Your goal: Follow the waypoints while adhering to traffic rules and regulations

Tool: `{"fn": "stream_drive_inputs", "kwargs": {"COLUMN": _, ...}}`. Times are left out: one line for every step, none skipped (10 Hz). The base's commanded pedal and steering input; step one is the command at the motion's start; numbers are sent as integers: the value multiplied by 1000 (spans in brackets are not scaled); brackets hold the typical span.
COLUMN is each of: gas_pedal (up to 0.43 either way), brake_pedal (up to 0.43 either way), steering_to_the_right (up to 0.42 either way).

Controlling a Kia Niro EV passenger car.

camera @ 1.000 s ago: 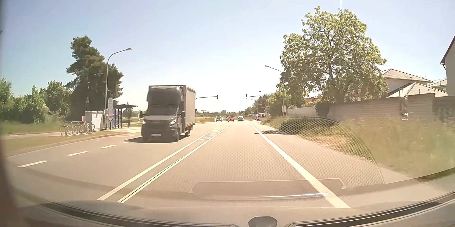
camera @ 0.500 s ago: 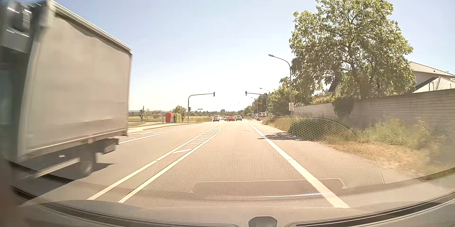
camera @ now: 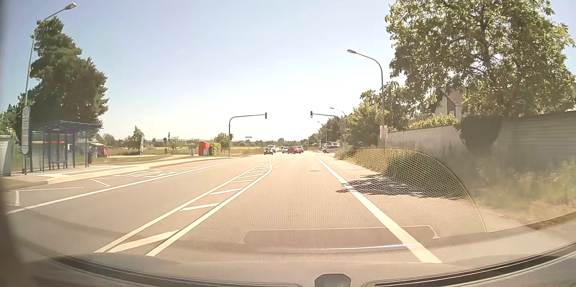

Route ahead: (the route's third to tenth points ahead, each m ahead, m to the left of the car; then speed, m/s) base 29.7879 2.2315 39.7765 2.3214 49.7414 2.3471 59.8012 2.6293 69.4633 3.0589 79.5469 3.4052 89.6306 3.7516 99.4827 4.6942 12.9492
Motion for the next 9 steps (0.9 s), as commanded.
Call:
{"fn": "stream_drive_inputs", "kwargs": {"gas_pedal": 8, "brake_pedal": 30, "steering_to_the_right": 2}}
{"fn": "stream_drive_inputs", "kwargs": {"gas_pedal": 8, "brake_pedal": 30, "steering_to_the_right": 2}}
{"fn": "stream_drive_inputs", "kwargs": {"gas_pedal": 8, "brake_pedal": 30, "steering_to_the_right": 2}}
{"fn": "stream_drive_inputs", "kwargs": {"gas_pedal": 8, "brake_pedal": 30, "steering_to_the_right": 2}}
{"fn": "stream_drive_inputs", "kwargs": {"gas_pedal": 8, "brake_pedal": 30, "steering_to_the_right": 0}}
{"fn": "stream_drive_inputs", "kwargs": {"gas_pedal": 8, "brake_pedal": 30, "steering_to_the_right": -2}}
{"fn": "stream_drive_inputs", "kwargs": {"gas_pedal": 8, "brake_pedal": 30, "steering_to_the_right": -2}}
{"fn": "stream_drive_inputs", "kwargs": {"gas_pedal": 8, "brake_pedal": 30, "steering_to_the_right": -2}}
{"fn": "stream_drive_inputs", "kwargs": {"gas_pedal": 8, "brake_pedal": 30, "steering_to_the_right": -2}}
